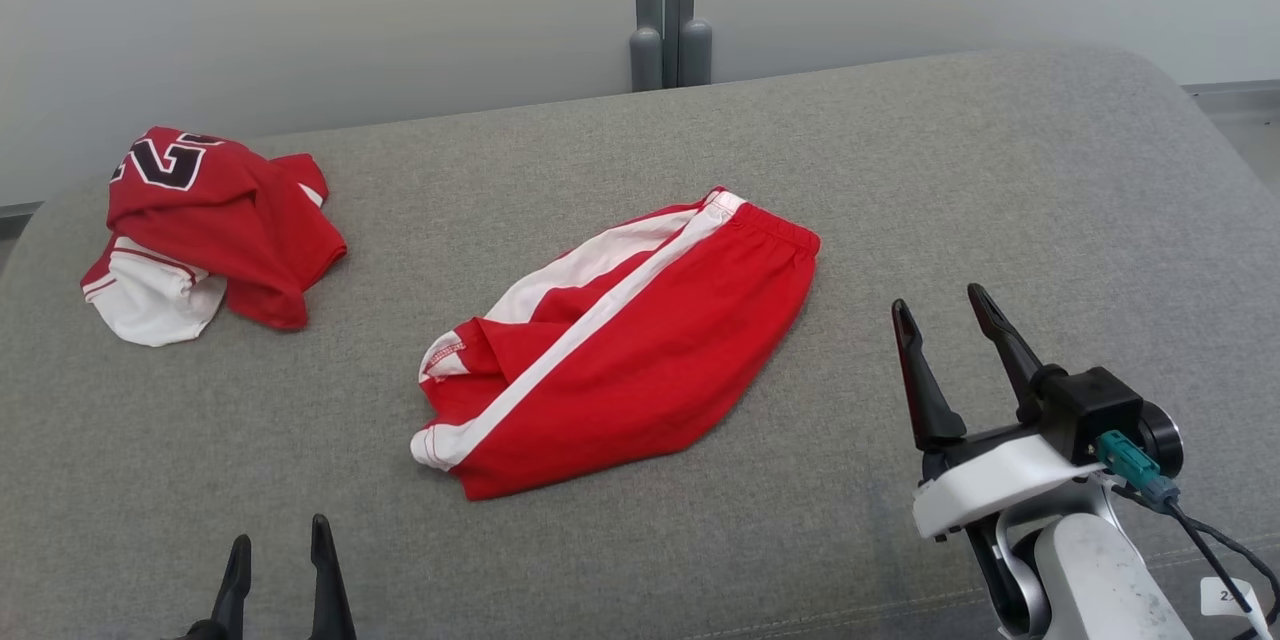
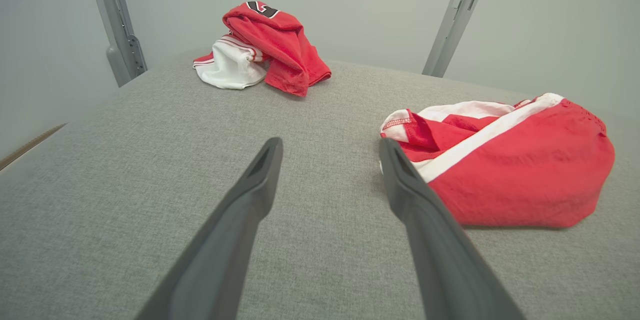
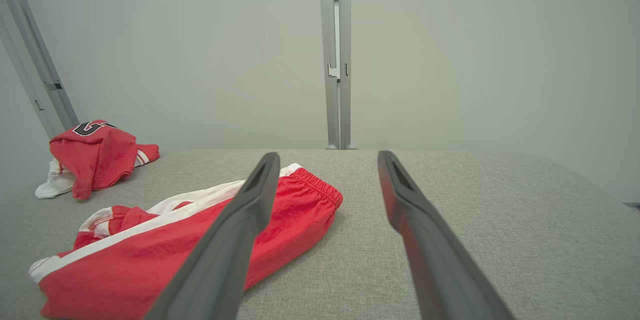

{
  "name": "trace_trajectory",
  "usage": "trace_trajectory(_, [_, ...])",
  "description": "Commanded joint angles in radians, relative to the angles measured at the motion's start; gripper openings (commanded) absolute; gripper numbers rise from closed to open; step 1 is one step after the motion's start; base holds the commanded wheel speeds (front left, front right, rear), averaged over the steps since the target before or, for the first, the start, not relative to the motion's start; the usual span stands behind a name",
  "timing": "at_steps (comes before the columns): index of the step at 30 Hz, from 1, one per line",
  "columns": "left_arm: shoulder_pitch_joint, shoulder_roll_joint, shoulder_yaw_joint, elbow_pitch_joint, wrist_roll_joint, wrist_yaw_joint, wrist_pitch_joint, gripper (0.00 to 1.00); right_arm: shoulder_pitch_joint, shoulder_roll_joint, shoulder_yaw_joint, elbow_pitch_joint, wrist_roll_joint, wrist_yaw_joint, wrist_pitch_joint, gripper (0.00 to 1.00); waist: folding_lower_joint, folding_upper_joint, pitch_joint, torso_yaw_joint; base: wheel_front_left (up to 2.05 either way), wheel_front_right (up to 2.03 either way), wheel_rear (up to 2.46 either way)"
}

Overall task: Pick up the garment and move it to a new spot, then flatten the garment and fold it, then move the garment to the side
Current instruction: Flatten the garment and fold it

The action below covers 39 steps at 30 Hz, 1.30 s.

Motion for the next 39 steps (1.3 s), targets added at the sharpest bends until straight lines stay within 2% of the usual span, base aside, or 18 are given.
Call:
trace_trajectory(1, [-0.002,-0.003,0.009,0.002,0.011,-0.01,0.0,1.0,0.014,-0.003,0.0,0.005,-0.003,0.0,-0.004,1.0,0.0,0.0,0.0,0.001,0.0,0.0,0.0])
trace_trajectory(7, [-0.031,-0.009,-0.021,0.05,0.008,-0.047,0.011,1.0,0.012,-0.003,0.006,0.022,-0.002,0.0,-0.004,1.0,0.0,0.0,0.0,0.001,0.0,0.0,0.0])
trace_trajectory(13, [-0.127,-0.026,-0.05,0.122,-0.116,-0.128,0.123,1.0,0.011,-0.003,0.026,0.048,0.008,0.0,-0.004,1.0,0.0,0.0,0.009,-0.005,0.0,0.0,0.0])
trace_trajectory(20, [-0.252,-0.009,-0.065,0.244,-0.204,-0.178,0.228,1.0,-0.009,-0.004,0.046,0.063,0.011,0.0,-0.004,1.0,0.0,0.0,0.045,-0.03,0.0,0.0,0.0])
trace_trajectory(25, [-0.313,0.003,-0.056,0.325,-0.286,-0.192,0.268,1.0,-0.02,-0.003,0.046,0.068,-0.001,0.0,-0.004,1.0,0.0,0.0,0.069,-0.052,0.0,0.0,0.0])
trace_trajectory(39, [-0.42,0.028,-0.088,0.453,-0.467,-0.202,0.265,1.0,-0.036,-0.003,0.04,0.066,-0.026,0.0,-0.004,1.0,0.0,0.0,0.109,-0.068,0.0,0.0,0.0])
